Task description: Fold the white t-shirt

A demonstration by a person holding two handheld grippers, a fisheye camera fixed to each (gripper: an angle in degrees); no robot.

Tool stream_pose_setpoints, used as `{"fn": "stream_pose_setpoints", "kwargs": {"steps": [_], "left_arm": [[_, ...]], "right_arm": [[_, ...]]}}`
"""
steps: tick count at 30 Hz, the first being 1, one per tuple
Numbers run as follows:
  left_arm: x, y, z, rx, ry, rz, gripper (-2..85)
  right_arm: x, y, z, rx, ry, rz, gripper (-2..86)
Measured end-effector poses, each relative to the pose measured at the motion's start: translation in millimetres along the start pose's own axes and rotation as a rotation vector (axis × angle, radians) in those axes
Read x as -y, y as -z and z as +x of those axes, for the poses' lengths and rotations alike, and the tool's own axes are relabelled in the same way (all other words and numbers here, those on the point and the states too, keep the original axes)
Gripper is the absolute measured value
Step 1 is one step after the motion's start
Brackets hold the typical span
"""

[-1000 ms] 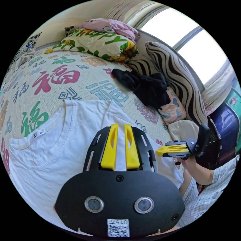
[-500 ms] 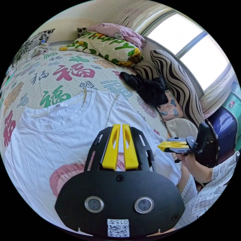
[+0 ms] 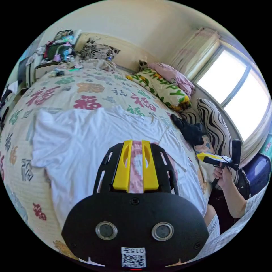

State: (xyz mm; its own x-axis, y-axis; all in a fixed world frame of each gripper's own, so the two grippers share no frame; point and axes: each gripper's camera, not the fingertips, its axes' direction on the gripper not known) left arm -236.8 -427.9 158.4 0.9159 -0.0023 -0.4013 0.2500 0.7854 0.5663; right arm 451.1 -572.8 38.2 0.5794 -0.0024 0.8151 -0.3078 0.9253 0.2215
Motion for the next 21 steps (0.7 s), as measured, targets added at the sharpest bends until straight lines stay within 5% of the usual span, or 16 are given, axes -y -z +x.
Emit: {"fn": "stream_pose_setpoints", "kwargs": {"steps": [4,11,21], "left_arm": [[-29,95,-105,0.201,0.251,0.076,8.6],[-42,136,-197,0.033,0.499,0.111,10.8],[-37,152,-229,-0.117,0.693,0.227,7.2]], "right_arm": [[86,-74,-64,0.171,0.156,-0.033,4.3],[197,-242,-177,0.246,0.282,-0.218,6.3],[294,-457,-286,-0.02,0.396,-0.419,8.9]]}}
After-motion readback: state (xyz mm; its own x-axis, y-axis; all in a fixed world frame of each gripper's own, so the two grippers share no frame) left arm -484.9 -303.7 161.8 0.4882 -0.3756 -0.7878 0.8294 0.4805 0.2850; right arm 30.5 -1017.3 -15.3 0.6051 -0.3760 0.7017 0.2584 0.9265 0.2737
